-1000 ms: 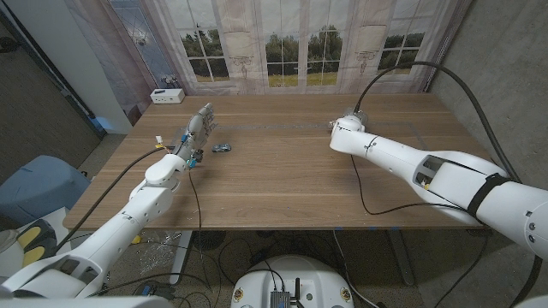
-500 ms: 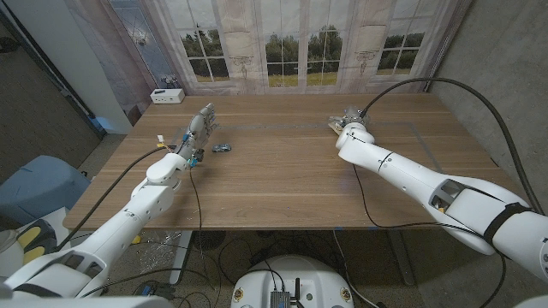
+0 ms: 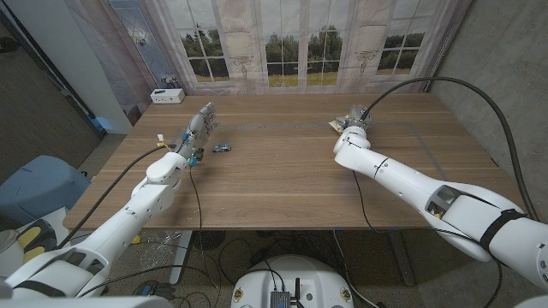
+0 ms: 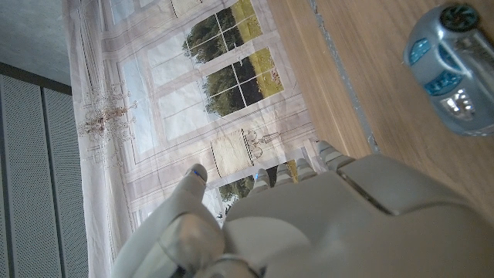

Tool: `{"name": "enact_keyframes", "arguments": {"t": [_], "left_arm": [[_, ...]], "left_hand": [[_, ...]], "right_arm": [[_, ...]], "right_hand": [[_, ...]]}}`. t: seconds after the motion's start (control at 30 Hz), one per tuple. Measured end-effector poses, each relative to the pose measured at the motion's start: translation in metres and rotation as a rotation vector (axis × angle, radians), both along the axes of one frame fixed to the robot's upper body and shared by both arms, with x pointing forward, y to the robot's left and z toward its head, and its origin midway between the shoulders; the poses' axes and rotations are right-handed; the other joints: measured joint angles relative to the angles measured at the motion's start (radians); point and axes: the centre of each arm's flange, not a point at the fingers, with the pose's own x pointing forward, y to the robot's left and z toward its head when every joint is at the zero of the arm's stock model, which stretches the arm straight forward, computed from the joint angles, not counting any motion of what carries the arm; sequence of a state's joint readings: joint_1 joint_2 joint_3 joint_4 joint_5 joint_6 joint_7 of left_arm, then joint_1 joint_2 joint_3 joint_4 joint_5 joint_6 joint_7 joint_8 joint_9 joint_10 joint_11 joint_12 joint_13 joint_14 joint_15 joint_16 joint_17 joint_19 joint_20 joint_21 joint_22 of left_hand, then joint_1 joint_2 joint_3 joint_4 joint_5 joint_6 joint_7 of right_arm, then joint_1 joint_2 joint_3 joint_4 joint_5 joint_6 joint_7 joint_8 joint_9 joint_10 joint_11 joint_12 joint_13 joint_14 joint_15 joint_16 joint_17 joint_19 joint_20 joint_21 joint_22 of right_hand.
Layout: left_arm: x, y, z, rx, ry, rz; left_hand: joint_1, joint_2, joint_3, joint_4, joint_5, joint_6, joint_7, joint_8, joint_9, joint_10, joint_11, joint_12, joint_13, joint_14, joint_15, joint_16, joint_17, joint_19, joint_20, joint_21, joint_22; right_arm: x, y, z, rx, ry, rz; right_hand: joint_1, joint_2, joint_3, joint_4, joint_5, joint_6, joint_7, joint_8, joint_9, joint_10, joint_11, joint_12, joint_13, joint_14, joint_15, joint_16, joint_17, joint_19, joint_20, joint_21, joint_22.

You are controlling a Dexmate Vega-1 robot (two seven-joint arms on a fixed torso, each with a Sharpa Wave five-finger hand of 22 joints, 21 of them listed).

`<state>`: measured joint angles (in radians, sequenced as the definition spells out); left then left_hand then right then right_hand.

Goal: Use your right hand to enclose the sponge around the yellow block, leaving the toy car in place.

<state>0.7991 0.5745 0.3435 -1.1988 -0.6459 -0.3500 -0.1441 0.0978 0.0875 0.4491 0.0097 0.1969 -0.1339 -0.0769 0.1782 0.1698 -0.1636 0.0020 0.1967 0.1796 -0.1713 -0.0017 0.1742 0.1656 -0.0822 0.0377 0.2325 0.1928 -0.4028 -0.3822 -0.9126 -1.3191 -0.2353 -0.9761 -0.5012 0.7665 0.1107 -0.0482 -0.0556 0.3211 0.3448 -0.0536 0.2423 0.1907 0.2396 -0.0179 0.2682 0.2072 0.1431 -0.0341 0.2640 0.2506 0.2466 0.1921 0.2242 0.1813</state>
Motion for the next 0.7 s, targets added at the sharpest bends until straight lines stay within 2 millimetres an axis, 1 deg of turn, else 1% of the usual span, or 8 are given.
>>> {"name": "enact_keyframes", "arguments": {"t": [0.07, 0.1, 0.17, 0.27, 0.33, 0.5, 0.6, 0.7], "left_arm": [[0.0001, -0.0002, -0.0002, 0.001, 0.0, -0.001], [0.0001, -0.0003, -0.0003, 0.001, 0.0, -0.001], [0.0001, -0.0005, -0.0001, 0.001, 0.0, -0.002], [0.0002, -0.001, 0.0003, 0.002, -0.002, -0.003], [0.0002, -0.0014, 0.0006, 0.003, -0.002, -0.004], [0.0003, -0.0019, 0.0006, 0.004, -0.003, -0.005], [0.0003, -0.002, 0.0005, 0.005, -0.003, -0.004], [0.0003, -0.0017, 0.0007, 0.003, -0.003, -0.001]], "left_hand": [[0.0, 0.0, 0.0, 0.0, 0.0, 0.0, 0.0, 0.0, 0.0, 0.0, 0.0, 0.0, 0.0, 0.0, 0.0, 0.0, 0.0, 0.005, 0.005, 0.0, 0.0], [0.0, 0.0, 0.0, 0.0, 0.0, 0.0, 0.0, 0.0, 0.0, 0.0, 0.0, 0.0, 0.0, 0.0, 0.0, 0.0, 0.0, 0.005, 0.005, 0.0, 0.0], [0.0, 0.0, 0.0, 0.0, 0.0, -0.004, -0.004, 0.0, 0.0, 0.0, 0.0, 0.0, 0.0, 0.0, 0.0, 0.0, 0.0, 0.005, 0.005, 0.0, 0.0], [0.0, 0.0, -0.004, -0.004, 0.0, -0.006, -0.006, 0.0, 0.0, 0.0, 0.0, 0.0, 0.0, 0.0, 0.0, 0.0, 0.0, 0.005, 0.005, 0.0, 0.0], [0.0, 0.0, -0.004, -0.004, 0.0, -0.006, -0.005, 0.0, 0.0, 0.0, 0.0, 0.0, 0.0, 0.0, 0.0, 0.0, 0.0, 0.005, 0.005, 0.0, 0.0], [0.0, 0.0, -0.004, -0.004, 0.0, -0.004, -0.007, 0.0, 0.0, 0.0, 0.0, 0.0, 0.0, 0.0, 0.0, 0.0, 0.0, 0.005, 0.005, 0.0, 0.0], [0.0, 0.0, -0.004, -0.004, 0.0, -0.004, -0.007, 0.0, 0.0, 0.0, 0.0, 0.0, 0.0, 0.0, 0.0, 0.0, 0.0, 0.005, 0.005, 0.0, 0.0], [0.0, 0.0, -0.004, -0.004, 0.0, -0.004, -0.007, 0.0, 0.0, 0.0, 0.0, 0.0, 0.0, 0.0, 0.0, 0.0, 0.0, 0.005, 0.005, 0.0, 0.0]], "right_arm": [[-0.0008, 0.0011, -0.0021, -0.01, 0.004, -0.012], [-0.0013, 0.0011, -0.0023, -0.014, 0.005, -0.018], [-0.0022, 0.0016, -0.0019, -0.023, 0.005, -0.03], [-0.0033, 0.0034, -0.0015, -0.04, 0.007, -0.043], [-0.0035, 0.0033, -0.0018, -0.048, 0.017, -0.052], [-0.0015, 0.0048, -0.0021, -0.066, 0.044, -0.061], [0.0005, 0.0055, -0.0028, -0.075, 0.061, -0.062], [0.0034, 0.0063, -0.0032, -0.084, 0.084, -0.065]], "right_hand": [[0.005, -0.005, 0.002, -0.004, 0.0, 0.015, -0.004, 0.001, 0.0, 0.022, -0.013, 0.006, 0.003, 0.011, -0.004, 0.007, -0.002, 0.008, -0.008, 0.0, 0.0], [0.006, -0.005, 0.001, -0.011, 0.0, 0.029, -0.008, 0.006, 0.0, 0.033, -0.023, 0.009, 0.005, 0.02, -0.005, 0.008, -0.004, 0.009, -0.008, 0.0, 0.0], [0.017, -0.009, 0.003, -0.013, 0.0, 0.045, -0.013, 0.009, 0.0, 0.054, -0.03, 0.01, 0.005, 0.027, -0.002, 0.015, -0.005, 0.012, -0.012, 0.0, 0.0], [0.022, -0.004, 0.006, -0.019, 0.0, 0.067, -0.024, 0.013, 0.0, 0.072, -0.038, 0.01, 0.005, 0.027, -0.002, 0.015, -0.005, 0.014, -0.021, 0.0, 0.0], [0.026, -0.008, 0.007, -0.026, -0.005, 0.071, -0.028, 0.013, 0.0, 0.073, -0.039, 0.01, 0.005, 0.027, -0.002, 0.015, -0.005, 0.012, -0.023, -0.003, 0.0], [0.026, -0.008, 0.007, -0.026, -0.008, 0.072, -0.029, 0.013, 0.0, 0.073, -0.039, 0.01, 0.005, 0.022, -0.006, 0.015, -0.008, 0.009, -0.03, -0.008, 0.0], [0.026, -0.008, 0.007, -0.025, -0.008, 0.071, -0.028, 0.009, 0.0, 0.073, -0.039, 0.01, 0.005, 0.015, -0.002, 0.011, -0.007, 0.003, -0.035, -0.008, 0.0], [0.026, -0.008, 0.003, -0.021, -0.008, 0.066, -0.023, 0.009, 0.0, 0.073, -0.039, 0.01, 0.005, 0.013, -0.004, 0.009, -0.006, 0.003, -0.035, -0.008, 0.0]]}}
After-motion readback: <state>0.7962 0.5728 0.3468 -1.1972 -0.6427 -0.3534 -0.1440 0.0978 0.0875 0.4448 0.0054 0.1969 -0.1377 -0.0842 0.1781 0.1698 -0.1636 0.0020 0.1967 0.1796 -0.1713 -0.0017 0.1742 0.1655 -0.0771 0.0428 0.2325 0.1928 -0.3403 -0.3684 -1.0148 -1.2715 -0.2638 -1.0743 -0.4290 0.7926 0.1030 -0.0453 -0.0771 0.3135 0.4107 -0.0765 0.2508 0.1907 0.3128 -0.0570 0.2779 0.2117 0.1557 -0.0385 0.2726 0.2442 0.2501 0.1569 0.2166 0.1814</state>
